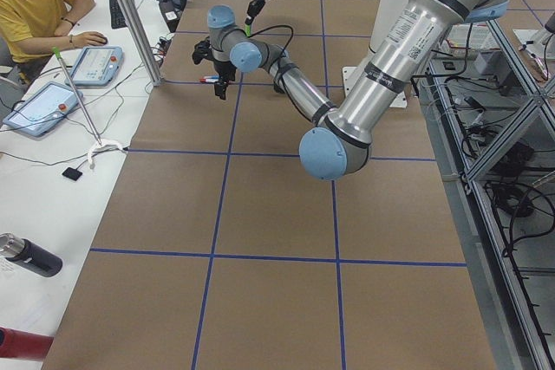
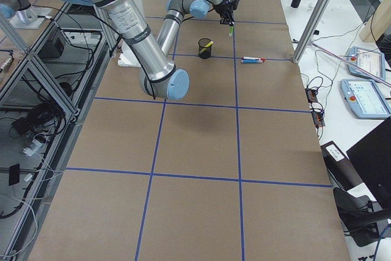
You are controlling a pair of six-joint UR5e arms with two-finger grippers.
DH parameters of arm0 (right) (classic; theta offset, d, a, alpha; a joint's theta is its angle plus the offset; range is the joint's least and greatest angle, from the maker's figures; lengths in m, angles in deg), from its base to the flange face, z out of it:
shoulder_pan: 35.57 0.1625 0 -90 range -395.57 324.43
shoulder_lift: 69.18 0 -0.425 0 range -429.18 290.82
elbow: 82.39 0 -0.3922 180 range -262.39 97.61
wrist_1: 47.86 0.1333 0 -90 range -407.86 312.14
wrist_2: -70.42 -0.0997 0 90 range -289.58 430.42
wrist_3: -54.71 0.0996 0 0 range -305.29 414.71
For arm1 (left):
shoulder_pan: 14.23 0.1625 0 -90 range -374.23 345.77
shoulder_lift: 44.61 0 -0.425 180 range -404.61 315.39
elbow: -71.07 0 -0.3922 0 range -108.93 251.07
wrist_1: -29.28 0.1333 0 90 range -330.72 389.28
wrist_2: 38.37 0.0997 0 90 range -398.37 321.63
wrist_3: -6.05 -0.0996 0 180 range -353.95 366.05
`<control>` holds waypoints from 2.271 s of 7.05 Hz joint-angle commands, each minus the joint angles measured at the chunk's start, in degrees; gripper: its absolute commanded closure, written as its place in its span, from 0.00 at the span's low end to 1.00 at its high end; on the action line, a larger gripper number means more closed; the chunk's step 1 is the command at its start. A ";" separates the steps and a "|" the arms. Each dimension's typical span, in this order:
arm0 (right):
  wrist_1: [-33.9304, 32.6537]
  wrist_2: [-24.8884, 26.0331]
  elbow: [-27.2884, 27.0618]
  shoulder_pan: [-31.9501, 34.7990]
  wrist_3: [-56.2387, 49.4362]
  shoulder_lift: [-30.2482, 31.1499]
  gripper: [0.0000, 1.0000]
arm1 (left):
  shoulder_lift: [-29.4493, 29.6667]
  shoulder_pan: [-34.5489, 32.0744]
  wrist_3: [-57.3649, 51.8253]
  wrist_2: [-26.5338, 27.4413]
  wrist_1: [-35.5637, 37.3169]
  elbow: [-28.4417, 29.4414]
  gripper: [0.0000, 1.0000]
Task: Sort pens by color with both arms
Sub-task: 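Lay the green highlighter beside the red-capped marker with the right gripper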
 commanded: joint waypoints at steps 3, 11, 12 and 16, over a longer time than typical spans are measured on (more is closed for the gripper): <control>0.43 22.32 27.00 -4.75 7.15 -14.10 1.00 | -0.94 -0.44 -4.08 -0.29 -0.34 -0.25 0.01; 13.88 34.22 60.66 -5.98 8.93 -26.27 0.86 | -4.29 -3.69 -11.76 -3.72 -0.43 -0.34 0.01; 13.96 34.31 61.53 -7.03 8.93 -26.27 0.78 | -4.29 -3.69 -11.76 -3.72 -0.34 -0.51 0.01; 13.97 34.31 61.89 -8.00 8.76 -27.15 0.71 | -4.29 -3.69 -11.76 -3.72 -0.34 -0.43 0.01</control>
